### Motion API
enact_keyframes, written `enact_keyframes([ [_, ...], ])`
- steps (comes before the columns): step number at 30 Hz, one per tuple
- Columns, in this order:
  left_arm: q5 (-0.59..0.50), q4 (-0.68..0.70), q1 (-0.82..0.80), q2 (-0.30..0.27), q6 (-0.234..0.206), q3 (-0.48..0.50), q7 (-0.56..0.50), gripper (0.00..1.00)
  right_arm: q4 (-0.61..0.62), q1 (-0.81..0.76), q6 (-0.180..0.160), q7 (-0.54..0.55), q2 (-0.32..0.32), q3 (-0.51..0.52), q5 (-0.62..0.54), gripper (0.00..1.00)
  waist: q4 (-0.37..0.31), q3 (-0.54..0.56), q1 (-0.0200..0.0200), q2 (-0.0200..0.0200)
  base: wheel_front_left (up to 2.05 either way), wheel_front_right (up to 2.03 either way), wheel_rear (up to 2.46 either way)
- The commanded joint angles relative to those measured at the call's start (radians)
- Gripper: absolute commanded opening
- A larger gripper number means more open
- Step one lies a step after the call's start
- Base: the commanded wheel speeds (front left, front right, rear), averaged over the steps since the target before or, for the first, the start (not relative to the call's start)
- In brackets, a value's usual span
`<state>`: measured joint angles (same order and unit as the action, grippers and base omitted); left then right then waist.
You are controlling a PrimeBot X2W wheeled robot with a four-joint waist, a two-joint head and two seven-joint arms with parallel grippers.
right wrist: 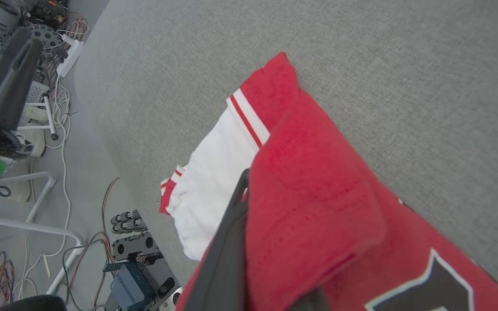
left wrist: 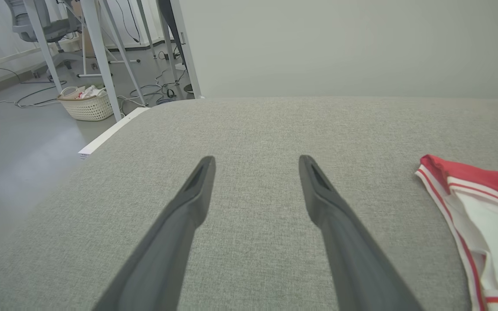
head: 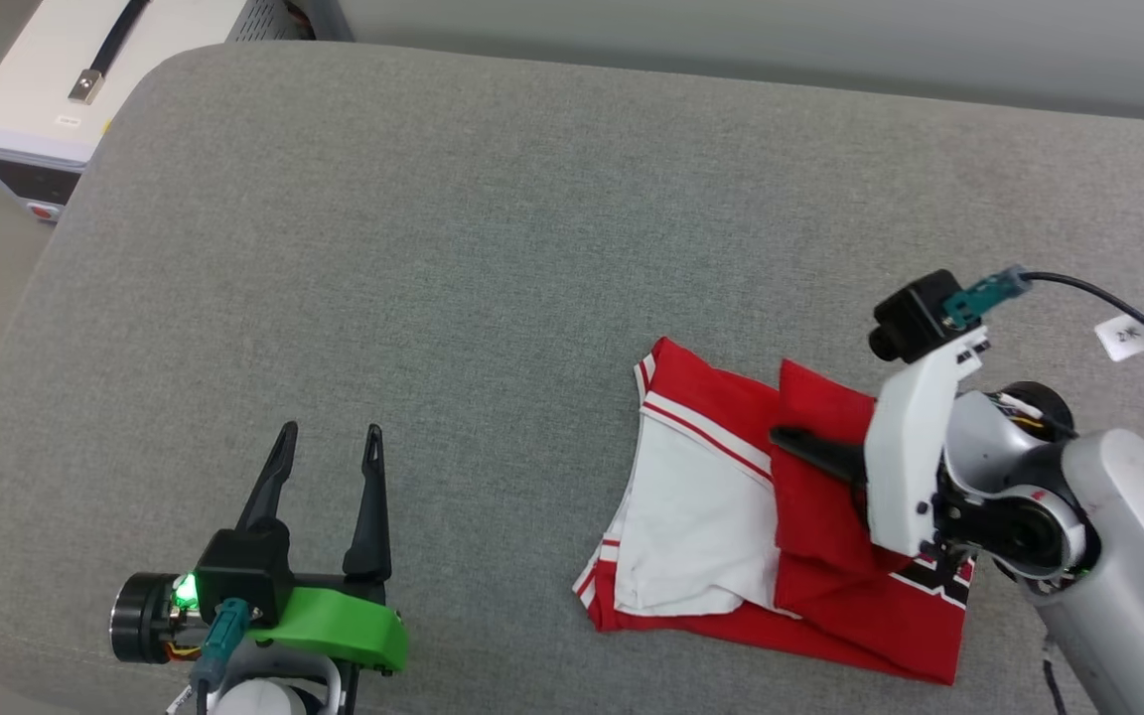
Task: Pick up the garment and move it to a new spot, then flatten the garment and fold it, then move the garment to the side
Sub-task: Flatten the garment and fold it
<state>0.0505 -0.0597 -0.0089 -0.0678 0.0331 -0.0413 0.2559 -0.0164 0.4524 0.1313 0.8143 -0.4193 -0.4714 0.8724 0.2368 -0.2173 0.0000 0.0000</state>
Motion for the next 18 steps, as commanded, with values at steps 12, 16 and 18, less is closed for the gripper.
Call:
enact_keyframes([
  [12, 0.003, -0.019, -0.05, 0.014, 0.006, -0.006, 0.006, 1.0, -0.305, 0.137, -0.001, -0.102, 0.077, -0.181, -0.084, 0.0, 0.034, -0.05, 0.0, 0.0, 0.0, 0.0, 0.0],
  [16, 0.004, -0.026, -0.053, 0.015, 0.005, -0.006, 0.006, 1.0, -0.314, 0.148, -0.001, -0.155, 0.076, -0.233, -0.073, 1.0, 0.029, -0.044, 0.0, 0.0, 0.0, 0.0, 0.0],
  [18, 0.004, -0.028, -0.049, 0.015, 0.005, -0.003, 0.006, 1.0, -0.288, 0.152, -0.001, -0.203, 0.067, -0.244, -0.066, 1.0, 0.021, -0.032, 0.0, 0.0, 0.0, 0.0, 0.0],
])
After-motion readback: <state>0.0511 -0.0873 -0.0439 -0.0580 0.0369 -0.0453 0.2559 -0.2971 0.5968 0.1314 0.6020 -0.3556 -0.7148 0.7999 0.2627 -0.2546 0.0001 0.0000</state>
